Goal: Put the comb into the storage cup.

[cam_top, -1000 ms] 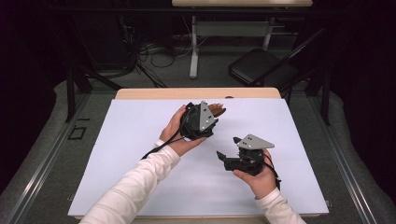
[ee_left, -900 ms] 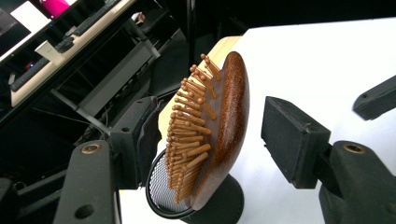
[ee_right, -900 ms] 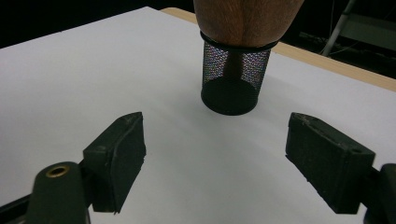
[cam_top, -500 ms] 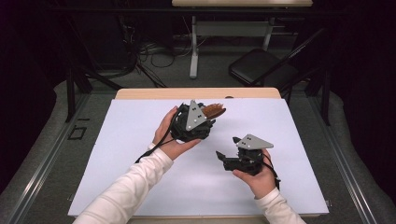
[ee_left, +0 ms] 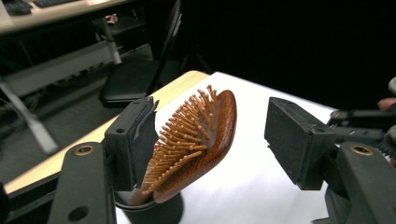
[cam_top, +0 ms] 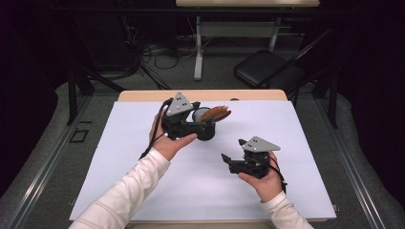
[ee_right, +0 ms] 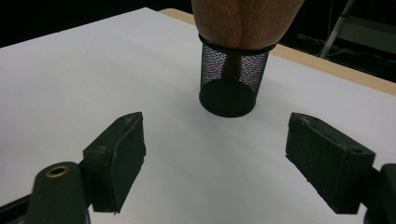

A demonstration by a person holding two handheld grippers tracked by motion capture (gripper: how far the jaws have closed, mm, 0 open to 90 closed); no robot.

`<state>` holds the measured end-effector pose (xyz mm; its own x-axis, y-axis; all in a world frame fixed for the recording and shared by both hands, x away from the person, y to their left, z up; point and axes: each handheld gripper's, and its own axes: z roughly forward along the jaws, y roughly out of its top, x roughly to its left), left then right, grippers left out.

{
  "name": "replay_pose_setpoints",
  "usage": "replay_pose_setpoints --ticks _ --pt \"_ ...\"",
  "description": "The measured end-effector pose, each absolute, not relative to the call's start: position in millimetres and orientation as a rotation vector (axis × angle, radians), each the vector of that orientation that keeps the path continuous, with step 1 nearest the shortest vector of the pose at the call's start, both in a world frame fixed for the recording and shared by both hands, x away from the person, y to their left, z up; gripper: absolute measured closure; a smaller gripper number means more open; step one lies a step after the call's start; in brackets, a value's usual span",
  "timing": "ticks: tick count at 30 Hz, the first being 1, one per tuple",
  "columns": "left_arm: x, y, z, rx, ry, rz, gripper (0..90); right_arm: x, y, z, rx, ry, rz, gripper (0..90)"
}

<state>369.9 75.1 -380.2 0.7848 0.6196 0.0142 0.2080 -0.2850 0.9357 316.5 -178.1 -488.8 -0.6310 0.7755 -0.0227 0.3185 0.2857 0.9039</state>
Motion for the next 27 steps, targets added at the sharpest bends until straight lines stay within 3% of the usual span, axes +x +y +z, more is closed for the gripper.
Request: replay_pose_setpoints --ticks 12,19,27 --pt "374 93 -382 1.833 0.734 0.365 27.6 316 -178 -486 0.982 2.091 1.314 19.2" --pt "372 102 -382 1.851 0.77 0.377 21.7 318 -178 -484 1.002 2.109 1.315 18.8" --pt "366 115 -380 1.854 0.742 0.324 16.7 320 -180 -476 1.042 2.114 1.315 13.9"
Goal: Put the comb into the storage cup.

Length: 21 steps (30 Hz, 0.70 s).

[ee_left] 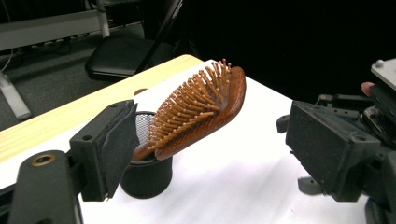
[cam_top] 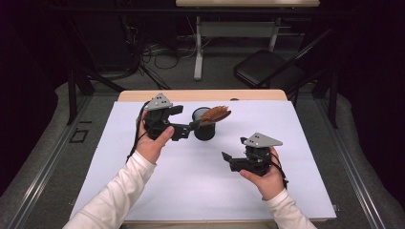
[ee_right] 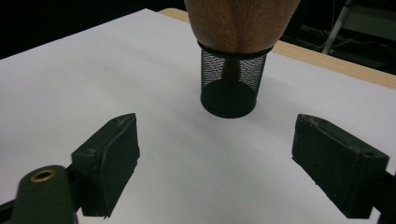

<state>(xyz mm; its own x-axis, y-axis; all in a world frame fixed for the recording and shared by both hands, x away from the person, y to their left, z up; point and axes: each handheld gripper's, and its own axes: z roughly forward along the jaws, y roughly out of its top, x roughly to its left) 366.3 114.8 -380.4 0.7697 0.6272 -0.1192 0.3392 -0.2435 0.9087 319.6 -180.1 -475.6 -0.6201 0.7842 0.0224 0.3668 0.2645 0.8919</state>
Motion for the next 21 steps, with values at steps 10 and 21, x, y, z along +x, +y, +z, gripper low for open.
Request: replay_pose_setpoints --ticks 10,21 --pt "358 139 -381 1.853 0.727 0.321 16.1 323 -184 -471 1.057 2.121 1.315 0.0" --pt "339 180 -389 1.826 0.748 0.352 13.9 318 -192 -462 1.035 2.097 1.321 0.0"
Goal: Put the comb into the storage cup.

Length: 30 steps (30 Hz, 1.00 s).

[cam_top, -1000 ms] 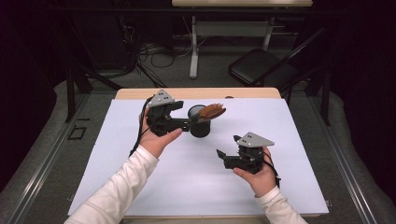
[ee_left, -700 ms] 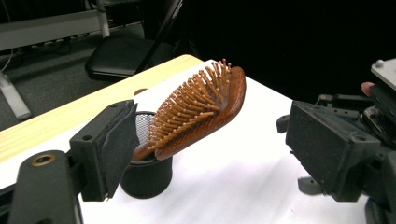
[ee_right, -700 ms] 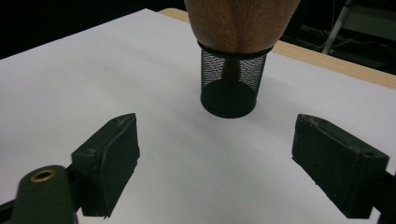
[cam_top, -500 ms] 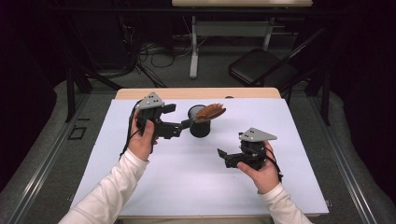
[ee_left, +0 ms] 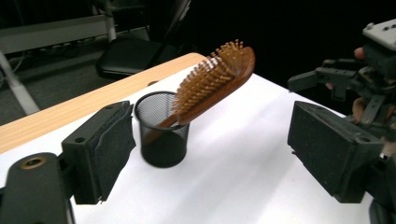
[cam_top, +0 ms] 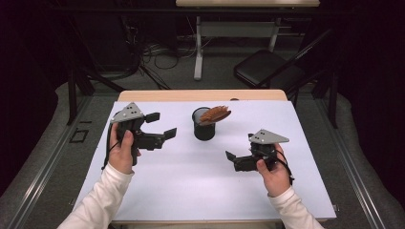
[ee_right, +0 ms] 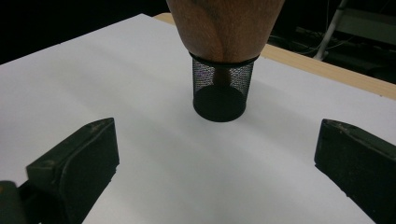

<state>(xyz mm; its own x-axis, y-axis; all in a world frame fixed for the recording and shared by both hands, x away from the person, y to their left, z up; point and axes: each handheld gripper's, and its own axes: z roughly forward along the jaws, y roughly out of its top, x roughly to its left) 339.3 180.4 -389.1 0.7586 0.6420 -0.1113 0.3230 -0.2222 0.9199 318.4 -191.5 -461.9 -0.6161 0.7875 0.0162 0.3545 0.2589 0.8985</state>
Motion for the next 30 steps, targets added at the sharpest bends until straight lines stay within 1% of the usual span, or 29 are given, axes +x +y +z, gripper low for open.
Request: replay_pose_setpoints --ticks 10,15,22,30 --pt "320 214 -405 1.811 0.806 0.361 13.3 308 -212 -455 1.046 2.055 1.322 0.0" --pt "309 230 -421 1.792 0.844 0.363 13.3 301 -225 -455 1.06 2.032 1.305 0.0" --pt "298 247 -443 1.765 0.877 0.368 13.3 292 -244 -461 1.099 1.99 1.267 0.0" --pt "294 263 -471 1.716 0.942 0.386 13.3 282 -266 -479 1.164 1.963 1.229 0.0"
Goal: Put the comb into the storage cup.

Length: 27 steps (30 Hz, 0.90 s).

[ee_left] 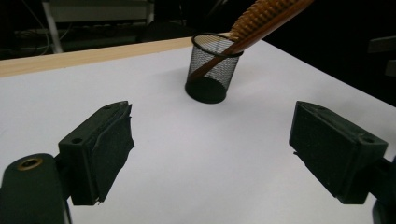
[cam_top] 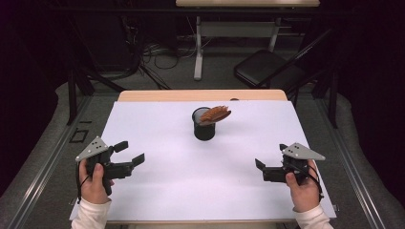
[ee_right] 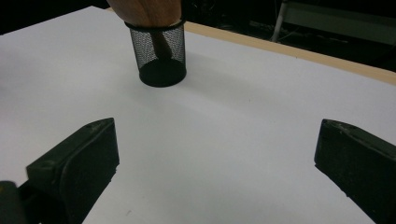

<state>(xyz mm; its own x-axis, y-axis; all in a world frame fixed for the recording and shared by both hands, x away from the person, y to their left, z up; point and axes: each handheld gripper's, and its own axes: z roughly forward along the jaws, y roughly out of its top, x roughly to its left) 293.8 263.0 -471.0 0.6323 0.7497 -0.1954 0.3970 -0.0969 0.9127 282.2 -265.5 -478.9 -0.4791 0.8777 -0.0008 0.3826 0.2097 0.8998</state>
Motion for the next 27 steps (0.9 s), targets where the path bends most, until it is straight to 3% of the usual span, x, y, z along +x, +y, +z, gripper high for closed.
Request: replay_pose_setpoints --ticks 27 --pt "294 287 -524 1.681 0.986 0.416 13.3 279 -284 -522 1.203 1.865 1.219 0.0"
